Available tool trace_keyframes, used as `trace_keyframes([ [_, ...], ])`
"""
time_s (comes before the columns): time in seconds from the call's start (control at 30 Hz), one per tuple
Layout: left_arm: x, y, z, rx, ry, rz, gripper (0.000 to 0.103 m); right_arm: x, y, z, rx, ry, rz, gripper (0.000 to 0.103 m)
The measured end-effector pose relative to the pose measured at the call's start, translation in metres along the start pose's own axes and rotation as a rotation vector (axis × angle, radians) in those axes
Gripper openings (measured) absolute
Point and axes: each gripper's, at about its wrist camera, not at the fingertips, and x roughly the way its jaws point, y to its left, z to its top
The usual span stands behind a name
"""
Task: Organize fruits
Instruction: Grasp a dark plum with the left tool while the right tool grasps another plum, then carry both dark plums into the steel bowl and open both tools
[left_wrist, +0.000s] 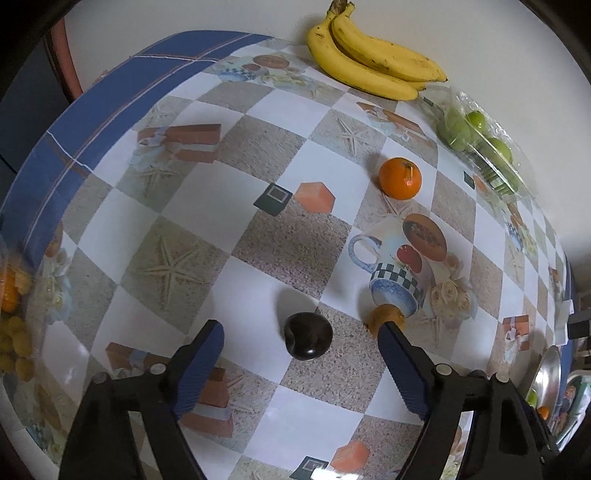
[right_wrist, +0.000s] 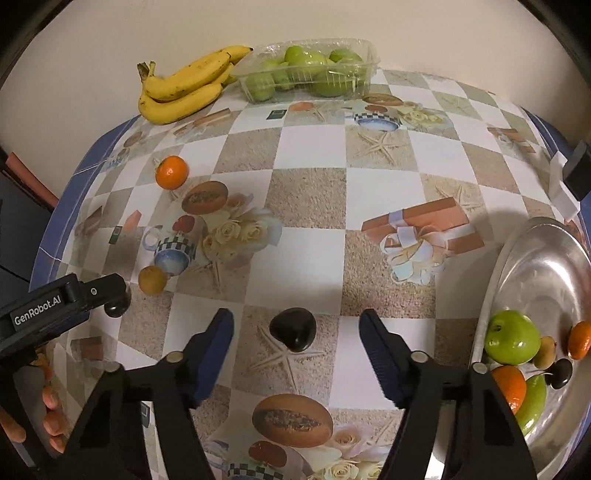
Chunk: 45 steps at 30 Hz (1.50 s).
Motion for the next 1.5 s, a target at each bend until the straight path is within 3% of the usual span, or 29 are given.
trace_keyframes([
  [0.07,0.002,0.0,0.001,0.002,0.007,-0.006,0.085,0.003,0.0,-0.001,0.001,0.007,-0.003,0.062],
  [0.43,0.01,0.0,0.001,-0.001,0.026,-0.013,0.067,0.011,0.005,-0.001,-0.007,0.025,-0.001,0.042],
  [0.9,0.011,0.0,0.002,-0.012,0.025,-0.019,0.032,0.009,0.003,0.0,0.002,0.026,0.004,0.029],
  [1.5,-0.009,-0.007,-0.001,-0.004,-0.018,-0.004,0.031,-0.012,0.01,-0.002,-0.029,0.012,0.013,0.028],
])
